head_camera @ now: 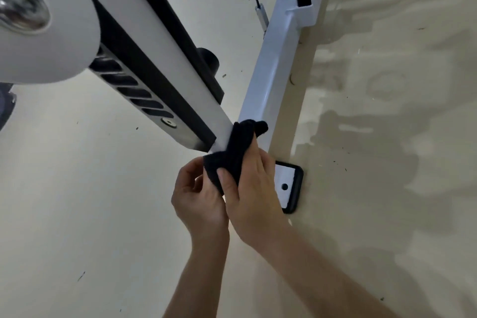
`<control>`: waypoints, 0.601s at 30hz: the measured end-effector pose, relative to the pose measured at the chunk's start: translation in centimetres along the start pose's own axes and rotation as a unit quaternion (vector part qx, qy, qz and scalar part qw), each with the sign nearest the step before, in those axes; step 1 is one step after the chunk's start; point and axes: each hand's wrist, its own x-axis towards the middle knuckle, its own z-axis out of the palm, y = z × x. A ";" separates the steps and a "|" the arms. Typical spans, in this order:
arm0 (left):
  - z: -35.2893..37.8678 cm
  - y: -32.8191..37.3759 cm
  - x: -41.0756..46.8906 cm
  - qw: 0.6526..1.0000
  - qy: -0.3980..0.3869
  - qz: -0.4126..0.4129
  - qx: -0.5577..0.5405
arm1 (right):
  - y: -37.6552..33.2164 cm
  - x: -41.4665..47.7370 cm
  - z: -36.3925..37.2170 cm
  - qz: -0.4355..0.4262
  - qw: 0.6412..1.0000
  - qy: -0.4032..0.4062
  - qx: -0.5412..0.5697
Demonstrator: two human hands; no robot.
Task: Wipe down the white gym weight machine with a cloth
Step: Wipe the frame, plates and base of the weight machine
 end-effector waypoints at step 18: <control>-0.9 3.9 -1.7 0.992 -0.017 -0.029 -0.125 | -4.3 2.7 -2.2 0.039 0.976 0.014 0.212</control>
